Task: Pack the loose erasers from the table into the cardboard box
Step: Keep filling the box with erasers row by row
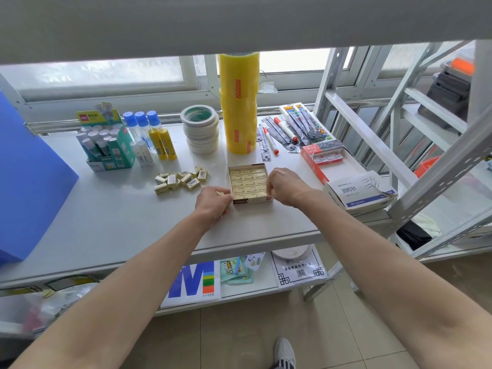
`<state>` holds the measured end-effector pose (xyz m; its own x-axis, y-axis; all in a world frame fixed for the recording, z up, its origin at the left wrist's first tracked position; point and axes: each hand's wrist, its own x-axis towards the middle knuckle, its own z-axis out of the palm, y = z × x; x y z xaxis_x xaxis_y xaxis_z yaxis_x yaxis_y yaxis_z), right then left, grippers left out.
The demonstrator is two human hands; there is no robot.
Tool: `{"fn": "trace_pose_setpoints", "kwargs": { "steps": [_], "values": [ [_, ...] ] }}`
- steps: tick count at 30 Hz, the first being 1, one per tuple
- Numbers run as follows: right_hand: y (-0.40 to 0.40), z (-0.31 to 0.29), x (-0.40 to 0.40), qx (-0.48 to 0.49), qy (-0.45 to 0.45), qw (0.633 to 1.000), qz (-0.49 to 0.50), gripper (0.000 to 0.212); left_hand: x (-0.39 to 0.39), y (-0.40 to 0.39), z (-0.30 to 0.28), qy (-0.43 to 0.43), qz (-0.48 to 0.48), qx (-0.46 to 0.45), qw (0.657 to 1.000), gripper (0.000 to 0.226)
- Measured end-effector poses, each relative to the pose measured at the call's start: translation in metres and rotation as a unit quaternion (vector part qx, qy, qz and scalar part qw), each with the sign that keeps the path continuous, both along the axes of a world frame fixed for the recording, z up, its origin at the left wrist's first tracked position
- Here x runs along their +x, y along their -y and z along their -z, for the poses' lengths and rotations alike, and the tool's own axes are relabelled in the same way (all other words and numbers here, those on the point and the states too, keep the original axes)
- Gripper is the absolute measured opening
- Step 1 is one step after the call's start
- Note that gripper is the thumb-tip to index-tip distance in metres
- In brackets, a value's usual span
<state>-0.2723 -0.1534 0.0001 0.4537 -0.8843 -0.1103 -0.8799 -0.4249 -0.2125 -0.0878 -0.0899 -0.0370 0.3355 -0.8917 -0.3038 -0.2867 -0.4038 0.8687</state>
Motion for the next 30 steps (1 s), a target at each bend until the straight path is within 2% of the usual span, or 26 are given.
{"fn": "trace_pose_setpoints", "kwargs": {
  "steps": [4, 7, 11, 14, 16, 18, 26, 30],
  "values": [
    [-0.001, 0.001, -0.004, 0.008, 0.025, 1.000, 0.013, 0.027, 0.000, -0.002, -0.001, -0.003, 0.004, -0.010, 1.000, 0.013],
    [-0.001, -0.001, -0.007, 0.032, 0.117, 0.990, 0.067, 0.033, 0.001, -0.006, -0.003, -0.032, -0.023, -0.037, 0.999, 0.016],
    [-0.003, -0.004, -0.005, 0.046, 0.316, 0.934, 0.162, 0.028, 0.004, -0.009, -0.017, -0.222, -0.047, -0.059, 0.972, 0.019],
    [-0.014, -0.009, 0.012, 0.102, 0.369, 0.914, 0.131, 0.022, 0.004, -0.012, -0.029, -0.362, -0.056, -0.059, 0.929, 0.018],
    [-0.024, -0.009, 0.030, 0.133, 0.378, 0.911, 0.097, 0.021, 0.003, -0.013, -0.032, -0.404, -0.062, -0.054, 0.911, 0.015],
    [-0.033, -0.006, 0.048, 0.131, 0.377, 0.914, 0.076, 0.022, 0.005, -0.014, -0.031, -0.402, -0.063, -0.053, 0.912, 0.013],
    [-0.059, 0.014, 0.084, 0.123, 0.393, 0.908, 0.074, 0.025, 0.019, -0.022, -0.023, -0.291, -0.032, -0.070, 0.954, 0.023],
    [-0.060, 0.012, 0.085, 0.168, 0.451, 0.871, 0.096, 0.015, 0.027, -0.026, -0.018, -0.233, -0.017, -0.047, 0.971, 0.029]
  ]
}}
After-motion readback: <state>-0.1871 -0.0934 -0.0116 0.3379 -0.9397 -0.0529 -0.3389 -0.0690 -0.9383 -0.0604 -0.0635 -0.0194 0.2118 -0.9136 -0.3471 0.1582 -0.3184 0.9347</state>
